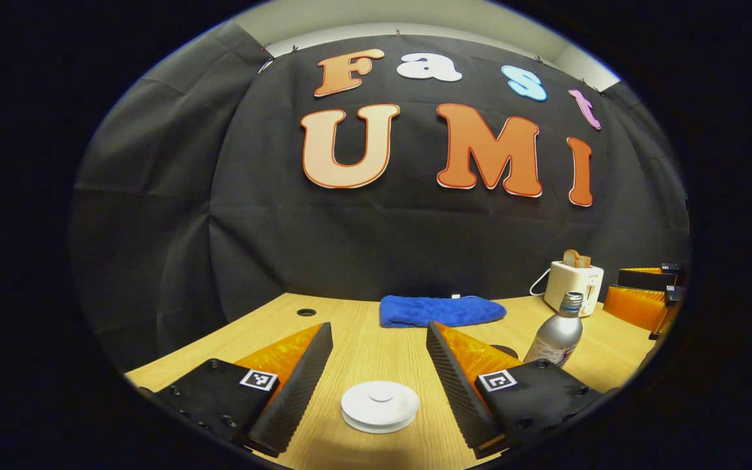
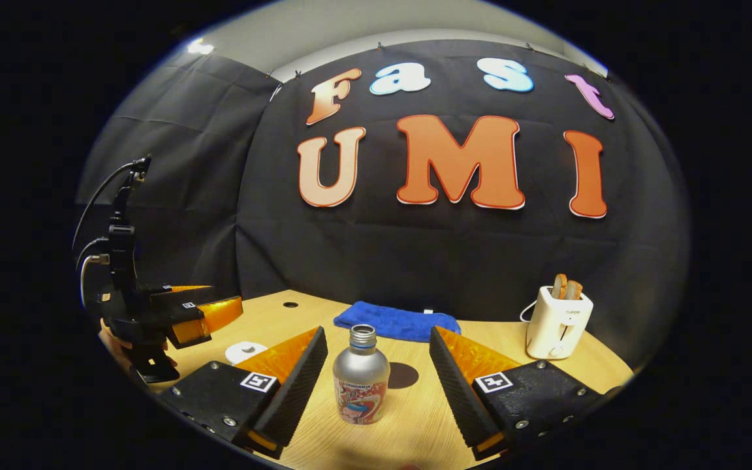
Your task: Open the teacup lid with one hand, grasp the water bottle and pour water into the teacup with the other hand; after pouring, place the water bottle on the coaster and then close the teacup lid.
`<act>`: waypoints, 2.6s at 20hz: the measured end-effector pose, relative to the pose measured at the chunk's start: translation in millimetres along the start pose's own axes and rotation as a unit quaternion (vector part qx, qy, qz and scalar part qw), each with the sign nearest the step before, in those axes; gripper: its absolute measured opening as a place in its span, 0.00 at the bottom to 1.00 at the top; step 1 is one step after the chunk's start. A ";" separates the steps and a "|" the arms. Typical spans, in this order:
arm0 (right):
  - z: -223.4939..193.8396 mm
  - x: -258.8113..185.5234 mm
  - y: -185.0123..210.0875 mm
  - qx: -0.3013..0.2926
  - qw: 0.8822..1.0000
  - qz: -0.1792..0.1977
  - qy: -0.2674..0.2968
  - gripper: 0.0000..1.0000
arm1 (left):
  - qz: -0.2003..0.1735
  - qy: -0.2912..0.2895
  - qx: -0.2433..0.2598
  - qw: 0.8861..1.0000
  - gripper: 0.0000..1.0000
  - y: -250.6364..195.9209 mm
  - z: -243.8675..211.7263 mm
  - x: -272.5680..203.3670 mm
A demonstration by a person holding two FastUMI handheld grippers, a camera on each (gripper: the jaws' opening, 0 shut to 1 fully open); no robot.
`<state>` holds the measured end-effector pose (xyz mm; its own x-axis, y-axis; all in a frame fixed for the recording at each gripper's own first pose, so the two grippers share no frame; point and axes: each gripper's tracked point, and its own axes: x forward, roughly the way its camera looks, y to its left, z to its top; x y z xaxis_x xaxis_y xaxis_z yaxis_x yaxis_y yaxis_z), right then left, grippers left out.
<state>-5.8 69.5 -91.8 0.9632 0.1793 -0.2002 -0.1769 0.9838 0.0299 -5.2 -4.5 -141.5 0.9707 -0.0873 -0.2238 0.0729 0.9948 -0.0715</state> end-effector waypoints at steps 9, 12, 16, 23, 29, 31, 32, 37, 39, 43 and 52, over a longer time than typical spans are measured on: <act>-47.7 11.5 4.5 -0.006 0.998 0.016 0.055 0.95 | 0.009 0.073 0.012 0.997 0.92 4.8 -61.7 15.2; -58.6 14.1 6.2 -0.002 0.997 0.022 0.070 0.95 | -0.002 0.088 0.029 0.996 0.89 -4.0 -73.8 17.6; -69.0 18.2 4.7 0.000 0.996 0.024 0.082 0.95 | 0.010 0.110 0.055 0.992 0.76 0.9 -86.7 22.0; -78.9 19.3 9.3 -0.003 0.995 0.038 0.094 0.95 | 0.003 0.123 0.074 0.990 0.38 -5.7 -93.2 22.1; -88.2 21.0 8.6 -0.010 0.994 0.042 0.103 0.95 | -0.003 0.123 0.072 0.990 0.37 -7.8 -93.1 28.7; -89.0 21.0 7.7 -0.010 0.993 0.042 0.106 0.95 | -0.005 0.124 0.074 0.989 0.37 -7.7 -93.5 30.2; -90.0 21.7 7.6 -0.009 0.993 0.042 0.108 0.95 | -0.007 0.122 0.074 0.990 0.37 -8.4 -92.2 30.8; -96.4 29.1 6.4 -0.004 0.992 0.044 0.116 0.95 | -0.011 0.112 0.062 0.992 0.37 -7.7 -91.2 31.2; -100.2 32.4 5.9 -0.003 0.992 0.045 0.121 0.95 | -0.011 0.104 0.056 0.993 0.36 -6.8 -89.9 30.8; -105.8 34.2 4.8 -0.003 0.990 0.045 0.133 0.95 | -0.019 0.100 0.053 0.993 0.35 -9.3 -89.5 30.9; -122.1 46.4 13.2 0.000 0.986 0.054 0.158 0.95 | -0.004 0.072 0.048 0.996 0.30 -0.2 -68.2 31.4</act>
<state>11.9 90.0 -220.3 0.8276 0.2723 -0.4909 -0.2758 0.9589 0.0671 9.6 -11.1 -214.7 0.9273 -0.0960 -0.3617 0.1094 0.9939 0.0168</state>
